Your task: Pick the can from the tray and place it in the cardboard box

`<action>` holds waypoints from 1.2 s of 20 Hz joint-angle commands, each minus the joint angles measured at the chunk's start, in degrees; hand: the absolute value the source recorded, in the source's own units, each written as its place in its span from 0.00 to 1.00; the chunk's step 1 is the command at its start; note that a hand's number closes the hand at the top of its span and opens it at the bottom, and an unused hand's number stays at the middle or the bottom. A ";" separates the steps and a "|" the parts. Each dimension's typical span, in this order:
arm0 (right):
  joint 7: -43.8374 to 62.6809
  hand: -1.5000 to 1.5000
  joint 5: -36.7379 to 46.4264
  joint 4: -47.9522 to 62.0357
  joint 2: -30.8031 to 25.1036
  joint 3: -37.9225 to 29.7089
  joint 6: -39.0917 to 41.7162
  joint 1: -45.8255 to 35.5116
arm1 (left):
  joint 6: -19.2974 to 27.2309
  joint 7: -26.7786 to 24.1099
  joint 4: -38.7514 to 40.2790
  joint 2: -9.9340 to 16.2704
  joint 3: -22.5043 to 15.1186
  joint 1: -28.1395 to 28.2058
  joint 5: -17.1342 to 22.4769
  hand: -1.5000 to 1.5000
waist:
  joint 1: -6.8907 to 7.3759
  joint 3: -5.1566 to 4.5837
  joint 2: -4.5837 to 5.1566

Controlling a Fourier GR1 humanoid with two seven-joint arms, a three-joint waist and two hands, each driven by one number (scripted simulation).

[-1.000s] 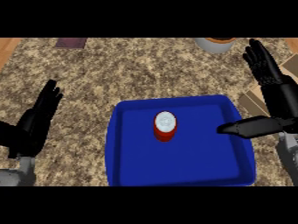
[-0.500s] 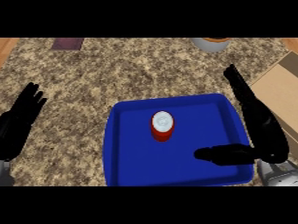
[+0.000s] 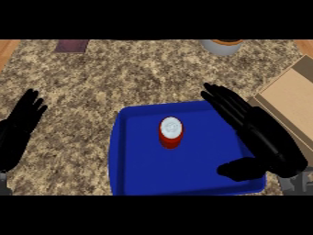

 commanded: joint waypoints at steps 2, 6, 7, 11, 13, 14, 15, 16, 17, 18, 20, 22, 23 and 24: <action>19.88 0.00 5.63 -3.90 1.50 7.57 10.76 -6.10 | -0.44 0.46 0.87 -0.13 -0.36 -1.66 -0.71 0.50 | -0.16 0.07 0.20; 29.64 0.00 2.40 -0.03 7.26 7.17 19.52 -13.38 | -0.26 0.76 -1.78 -0.86 0.31 0.86 -0.51 0.50 | 0.50 0.21 0.37; 31.38 0.00 3.09 3.06 10.45 8.31 19.96 -15.64 | -0.27 2.59 -3.48 -0.37 0.68 0.21 0.21 0.50 | 0.75 0.23 0.41; 39.42 0.00 -1.24 2.68 16.18 6.25 25.85 -16.40 | -0.62 1.88 -1.57 -1.35 1.56 -0.34 -0.82 0.50 | 0.05 0.27 0.42; 37.74 0.00 2.94 9.37 18.52 9.39 23.24 -15.54 | -0.81 4.16 -5.63 -0.36 2.08 1.93 -0.23 0.50 | 0.56 0.30 0.44; 38.49 0.00 2.96 4.51 17.26 7.90 25.64 -13.04 | -1.92 2.63 -2.12 -1.34 2.15 0.72 -1.78 0.50 | -0.10 0.30 0.44; 41.45 0.00 1.90 4.76 19.62 6.17 28.22 -16.31 | -3.17 1.43 -2.69 -1.19 3.29 1.51 -1.32 0.50 | 0.02 0.29 0.42; 39.54 0.00 3.05 5.29 19.52 6.38 27.76 -14.44 | -1.45 -0.11 -0.41 -4.35 0.87 1.12 -4.20 0.50 | -0.13 0.29 0.46; 37.65 0.00 3.02 6.58 18.37 7.09 28.24 -13.08 | 0.62 4.87 -1.88 -3.64 1.81 -2.93 -2.92 0.50 | -0.23 0.31 0.48; 37.25 0.00 2.75 7.27 18.15 4.70 29.90 -14.04 | -2.99 2.76 -1.06 -1.66 4.17 -1.19 -2.30 0.50 | -0.11 0.30 0.48; 38.38 0.00 3.80 2.74 17.19 5.78 30.99 -9.81 | -4.07 0.12 1.69 -3.31 3.74 -1.42 -3.51 0.50 | -0.40 0.30 0.46; 37.81 0.00 7.29 6.70 20.46 6.31 30.42 -11.45 | -3.39 2.72 -3.34 -4.31 3.77 1.43 -3.59 0.50 | -0.03 0.31 0.44; 36.97 0.00 5.86 9.20 21.50 3.85 32.03 -14.89 | -5.84 -2.30 3.32 -4.97 4.49 0.27 -4.11 0.50 | -0.07 0.29 0.51; 35.43 0.00 9.05 9.11 21.91 6.33 29.46 -11.11 | -3.35 4.21 -0.85 -4.79 4.02 -1.60 -4.34 0.50 | -0.12 0.31 0.48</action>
